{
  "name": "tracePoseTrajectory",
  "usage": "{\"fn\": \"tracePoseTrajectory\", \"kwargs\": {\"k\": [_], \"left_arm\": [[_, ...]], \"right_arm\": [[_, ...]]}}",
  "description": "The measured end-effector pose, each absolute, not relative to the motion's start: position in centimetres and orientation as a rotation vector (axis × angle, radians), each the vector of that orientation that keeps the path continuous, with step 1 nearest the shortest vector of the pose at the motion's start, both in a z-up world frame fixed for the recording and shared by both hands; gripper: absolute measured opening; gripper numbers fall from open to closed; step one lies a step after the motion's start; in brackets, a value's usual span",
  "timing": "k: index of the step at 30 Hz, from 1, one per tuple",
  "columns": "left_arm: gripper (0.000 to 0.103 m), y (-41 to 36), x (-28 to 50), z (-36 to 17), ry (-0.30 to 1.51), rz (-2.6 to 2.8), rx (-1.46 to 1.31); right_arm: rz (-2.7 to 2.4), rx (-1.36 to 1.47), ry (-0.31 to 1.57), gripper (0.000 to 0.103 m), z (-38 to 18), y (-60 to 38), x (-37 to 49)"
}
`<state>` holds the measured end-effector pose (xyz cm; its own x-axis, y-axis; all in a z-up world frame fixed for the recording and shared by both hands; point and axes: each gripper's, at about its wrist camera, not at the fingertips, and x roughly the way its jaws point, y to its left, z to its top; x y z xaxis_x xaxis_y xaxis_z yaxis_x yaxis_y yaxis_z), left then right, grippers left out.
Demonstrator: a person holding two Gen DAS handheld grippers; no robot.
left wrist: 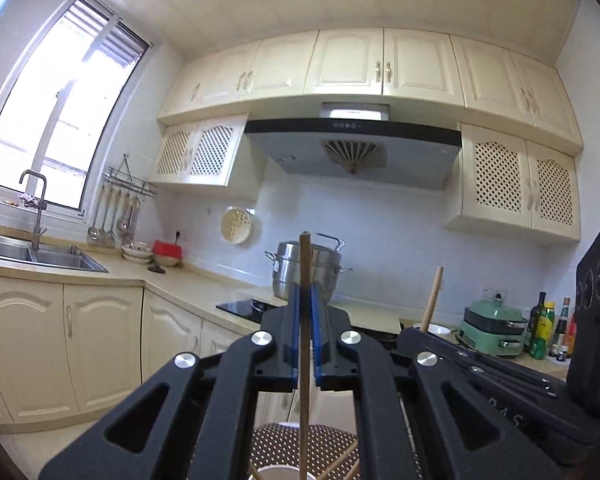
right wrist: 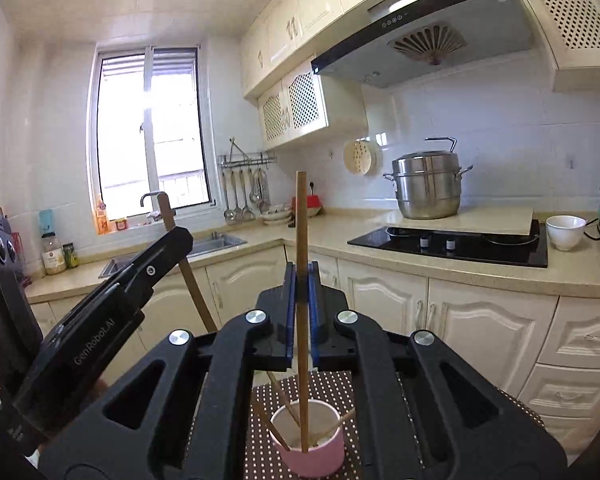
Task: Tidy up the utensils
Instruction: 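Lift the chopstick with the right tool and lower it into the pink cup, then open the right tool to release the chopstick in the cup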
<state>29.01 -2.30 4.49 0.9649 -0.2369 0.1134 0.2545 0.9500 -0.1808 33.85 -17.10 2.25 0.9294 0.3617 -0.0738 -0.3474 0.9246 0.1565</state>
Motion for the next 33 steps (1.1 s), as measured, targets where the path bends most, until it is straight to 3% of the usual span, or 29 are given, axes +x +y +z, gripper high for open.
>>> {"fn": "tracePoseTrajectory", "kwargs": {"k": [23, 24, 26, 33], "left_arm": [[0.007, -1.6, 34.1, -1.9, 0.148, -0.233, -0.192], [0.009, -1.5, 34.1, -1.9, 0.158, -0.23, -0.191], [0.039, -1.4, 34.0, -2.0, 0.167, -0.213, -0.184], [0.051, -0.8, 32.9, -2.1, 0.176, -0.168, -0.157]], "right_arm": [[0.364, 0.162, 0.239, 0.006, -3.3, -16.0, 36.8], [0.361, 0.158, 0.242, 0.006, -3.4, -15.9, 36.7], [0.357, 0.154, 0.247, 0.006, -3.6, -15.8, 36.6], [0.344, 0.153, 0.262, 0.006, -3.9, -15.5, 36.2]]}}
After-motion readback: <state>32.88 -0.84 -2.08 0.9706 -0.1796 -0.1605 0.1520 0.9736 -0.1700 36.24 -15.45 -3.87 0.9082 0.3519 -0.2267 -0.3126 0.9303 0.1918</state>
